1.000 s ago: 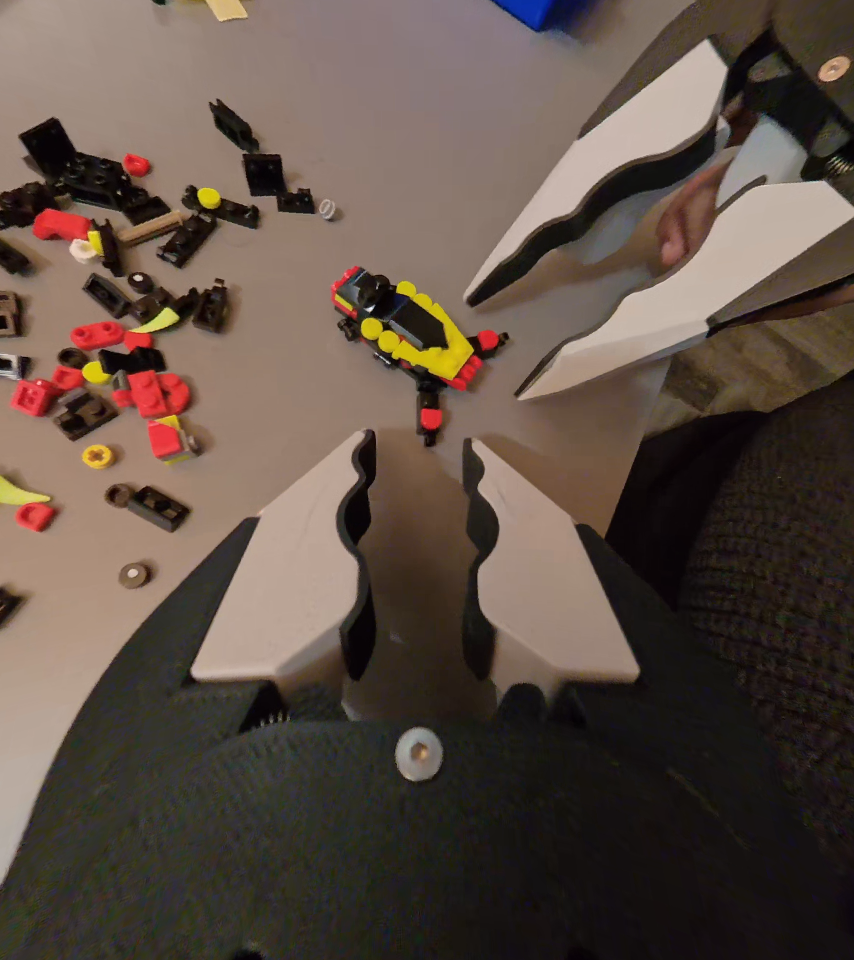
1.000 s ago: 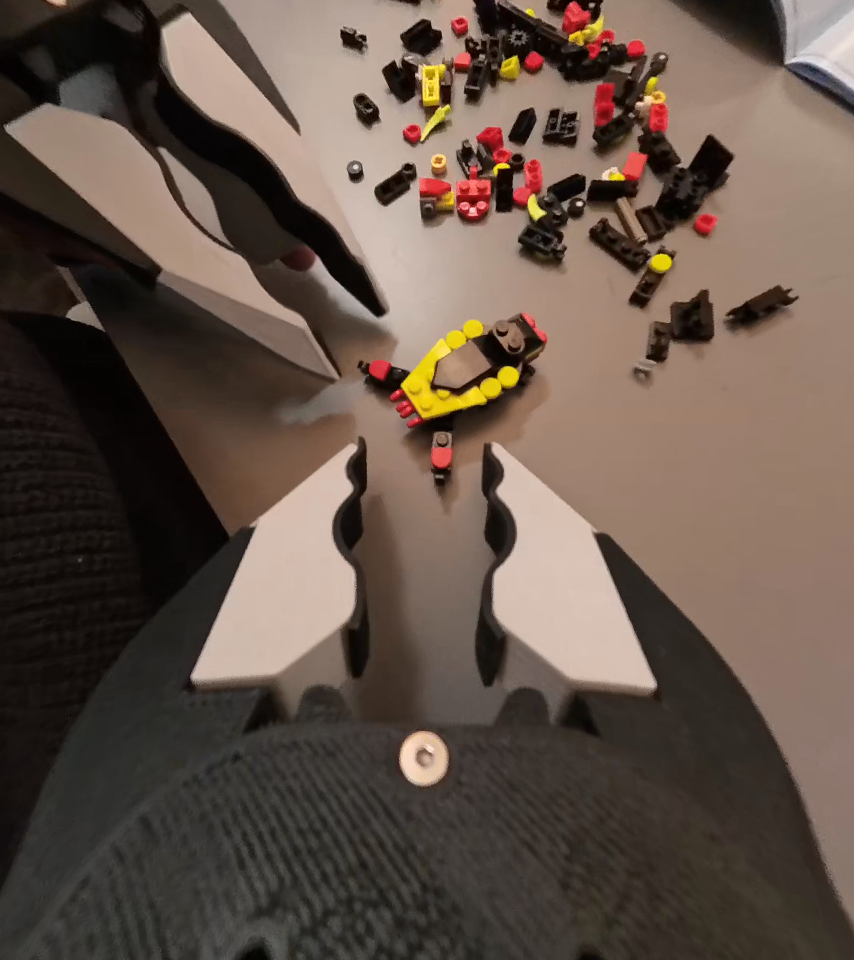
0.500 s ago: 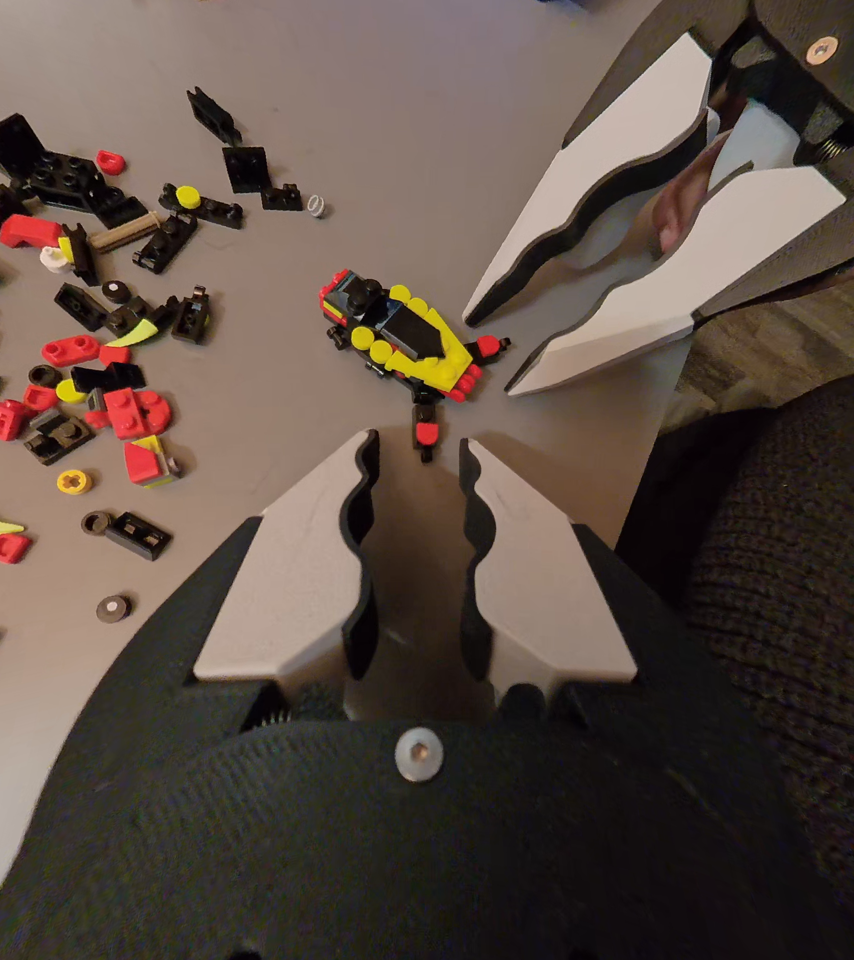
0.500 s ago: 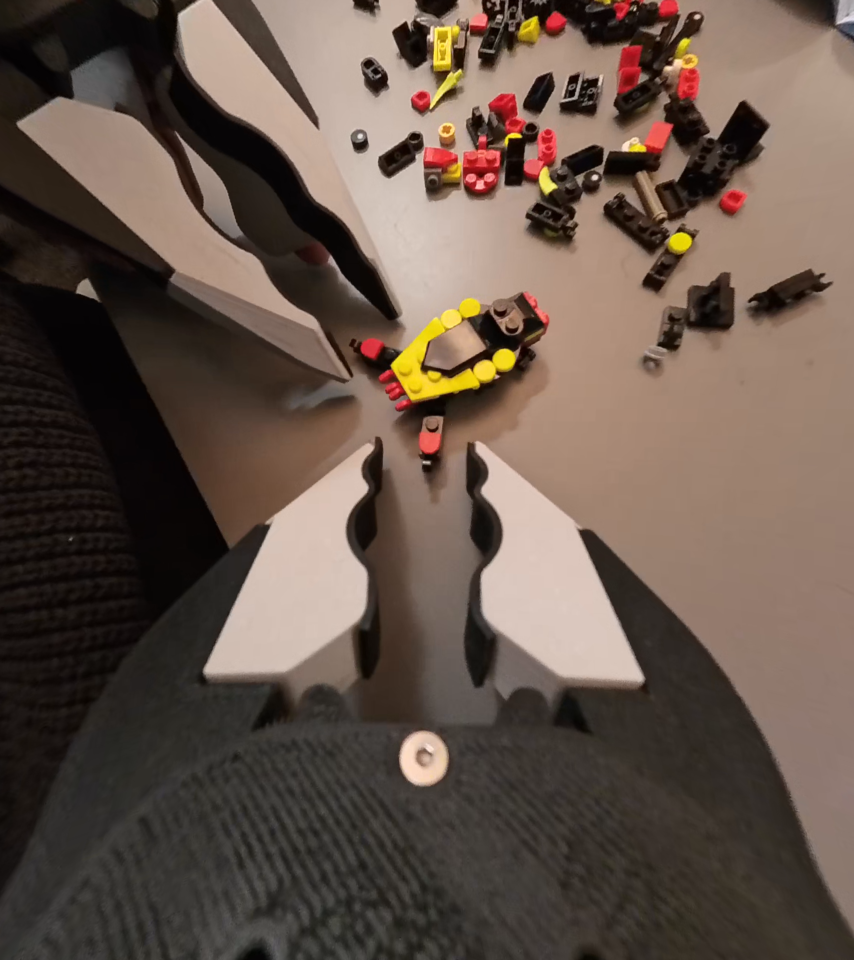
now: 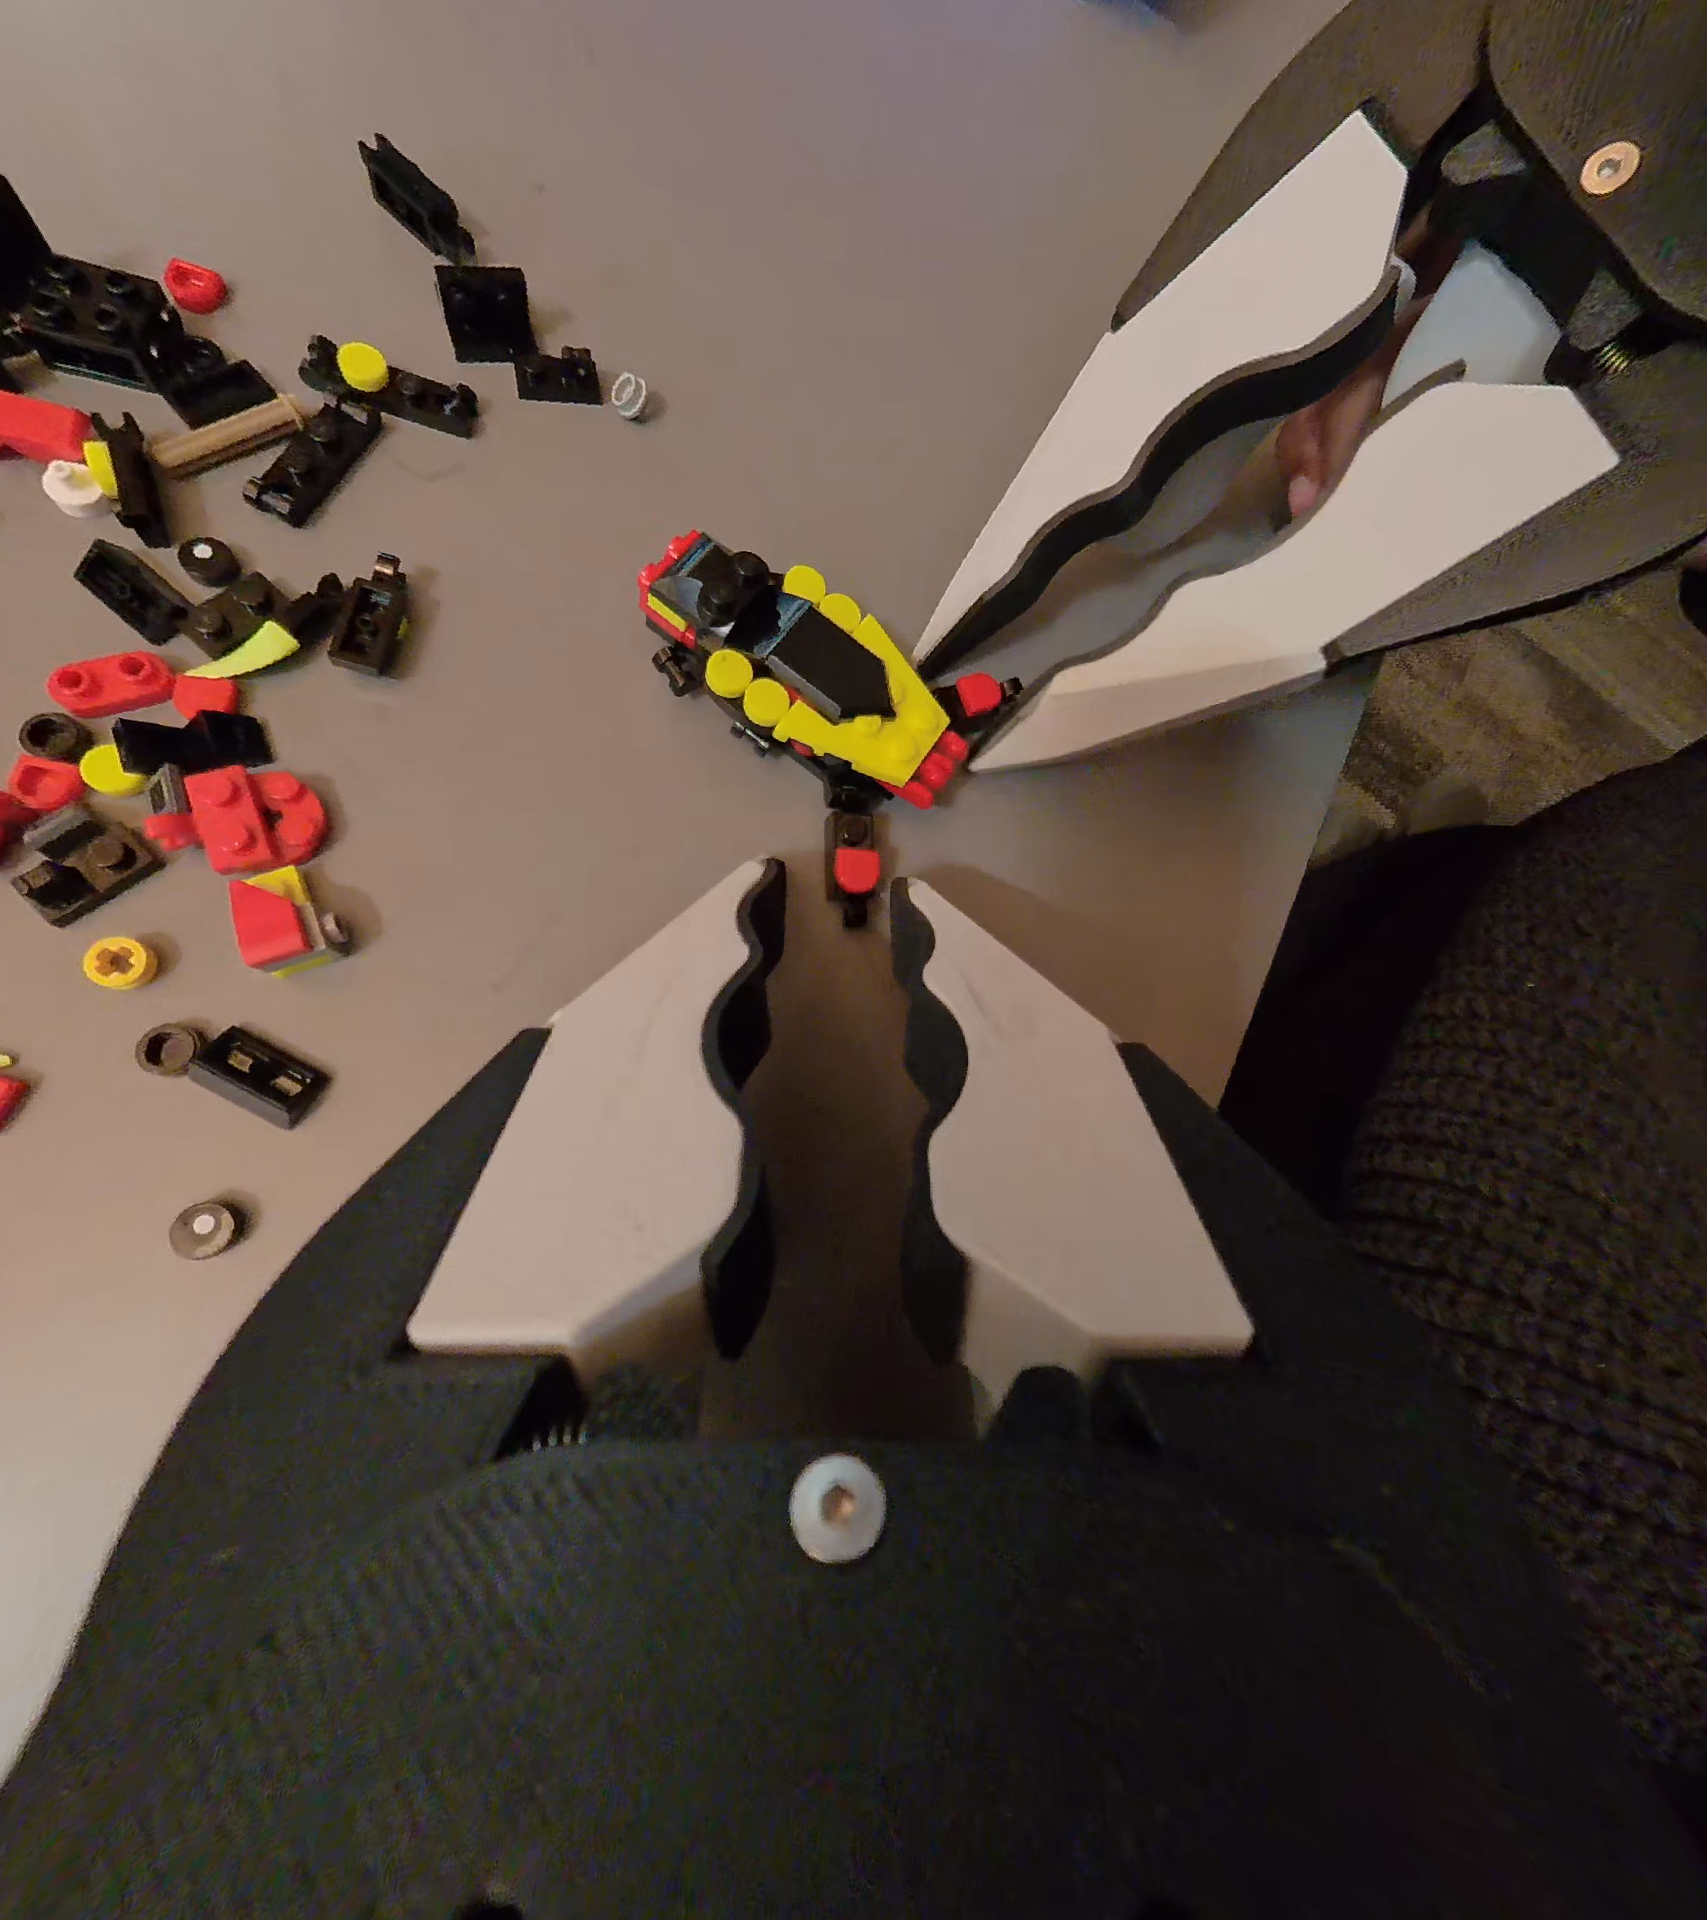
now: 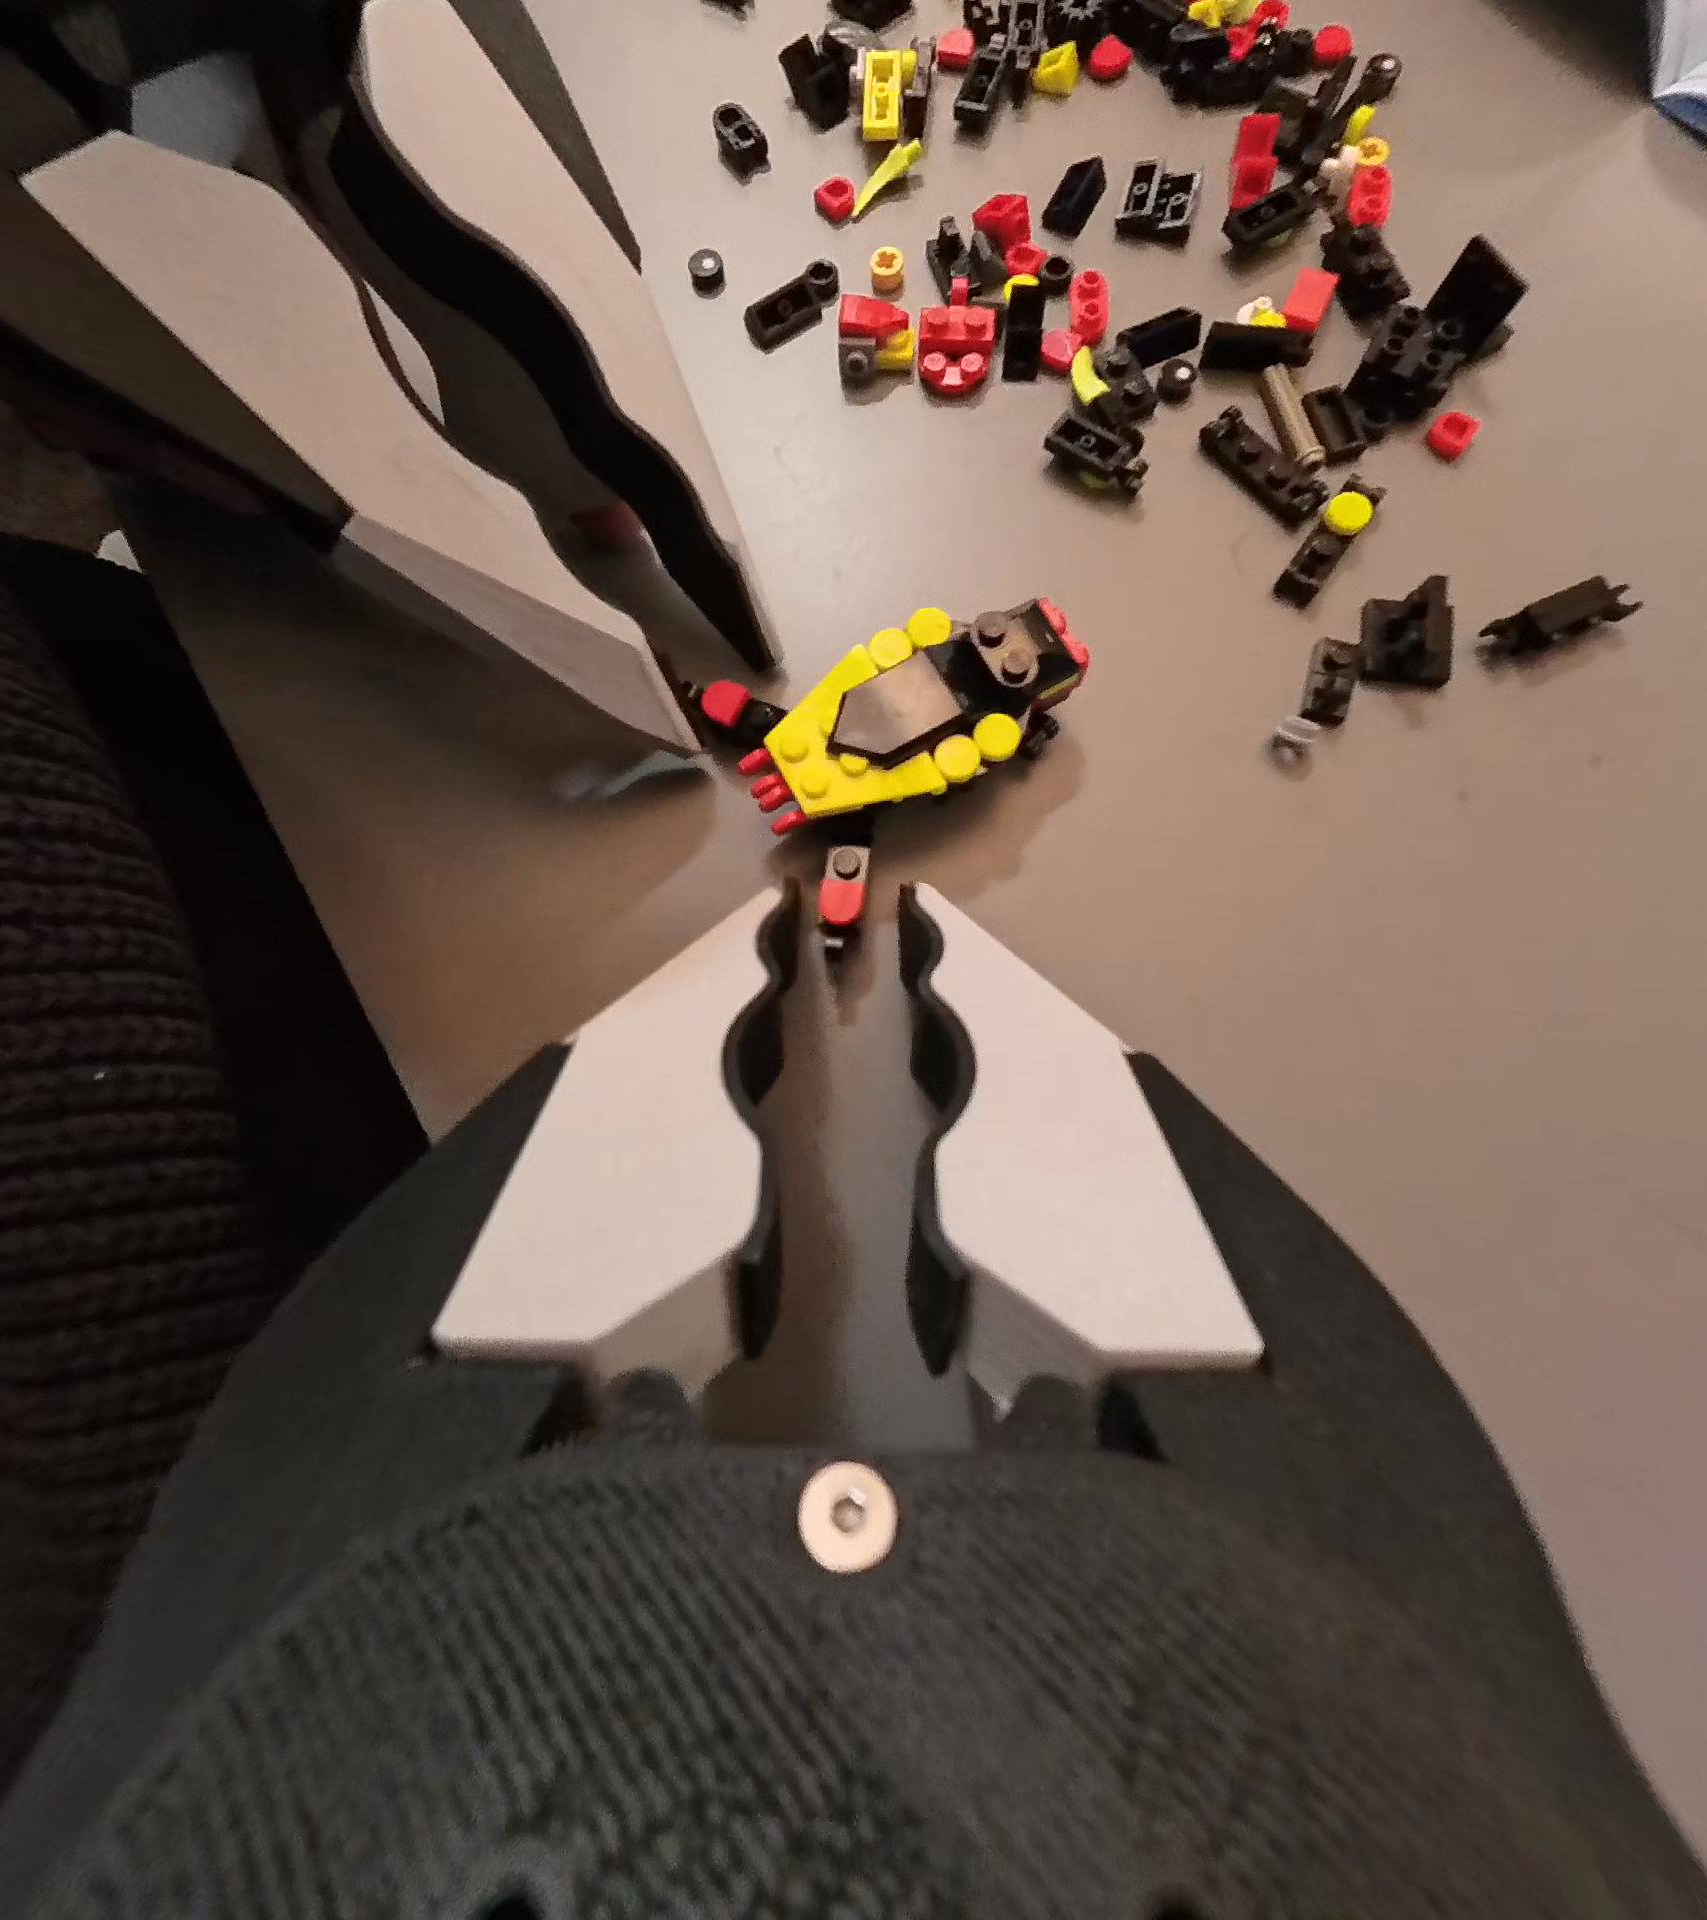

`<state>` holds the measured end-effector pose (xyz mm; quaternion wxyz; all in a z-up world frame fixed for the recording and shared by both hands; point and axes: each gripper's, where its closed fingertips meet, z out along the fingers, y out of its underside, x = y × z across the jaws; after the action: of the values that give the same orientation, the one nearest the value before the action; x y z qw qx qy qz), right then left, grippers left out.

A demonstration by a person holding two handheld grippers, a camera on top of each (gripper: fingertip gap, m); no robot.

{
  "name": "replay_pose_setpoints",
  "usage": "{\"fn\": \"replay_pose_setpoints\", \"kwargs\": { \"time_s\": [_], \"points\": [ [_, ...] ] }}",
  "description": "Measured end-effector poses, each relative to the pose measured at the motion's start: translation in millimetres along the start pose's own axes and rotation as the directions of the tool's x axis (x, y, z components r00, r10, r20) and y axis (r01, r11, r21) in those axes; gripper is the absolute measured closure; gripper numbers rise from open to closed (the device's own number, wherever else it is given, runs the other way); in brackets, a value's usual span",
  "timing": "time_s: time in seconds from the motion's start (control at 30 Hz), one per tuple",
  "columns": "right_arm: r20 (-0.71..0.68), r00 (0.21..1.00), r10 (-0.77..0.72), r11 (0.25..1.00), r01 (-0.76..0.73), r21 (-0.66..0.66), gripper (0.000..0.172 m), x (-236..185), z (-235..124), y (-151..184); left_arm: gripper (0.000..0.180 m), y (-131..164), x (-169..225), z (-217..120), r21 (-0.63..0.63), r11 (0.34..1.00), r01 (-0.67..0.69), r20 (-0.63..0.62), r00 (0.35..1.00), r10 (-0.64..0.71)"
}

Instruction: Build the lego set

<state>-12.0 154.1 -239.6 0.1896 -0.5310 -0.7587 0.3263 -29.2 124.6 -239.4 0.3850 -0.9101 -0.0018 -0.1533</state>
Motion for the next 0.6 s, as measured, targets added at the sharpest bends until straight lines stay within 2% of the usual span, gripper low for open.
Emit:
{"fn": "replay_pose_setpoints", "kwargs": {
  "time_s": [0.27,0.37,0.6],
  "points": [
    [0.002,1.0,-0.005,1.0,0.005,0.004,0.156,-0.8,1.2,-0.8,0.168,0.0,0.8,0.7,-0.003,1.0,0.003,-0.01,1.0,-0.003],
    [-0.022,1.0,-0.014,1.0,0.014,0.003,0.165,2.0,1.5,-0.6,0.168,0.3,1.0,1.0,-0.006,1.0,0.003,-0.012,1.0,-0.003],
    [-0.017,1.0,-0.007,1.0,0.007,0.005,0.165,1.8,1.0,-0.1,0.168,0.3,0.9,1.0,-0.006,1.0,0.004,-0.012,1.0,-0.004]
  ]
}}
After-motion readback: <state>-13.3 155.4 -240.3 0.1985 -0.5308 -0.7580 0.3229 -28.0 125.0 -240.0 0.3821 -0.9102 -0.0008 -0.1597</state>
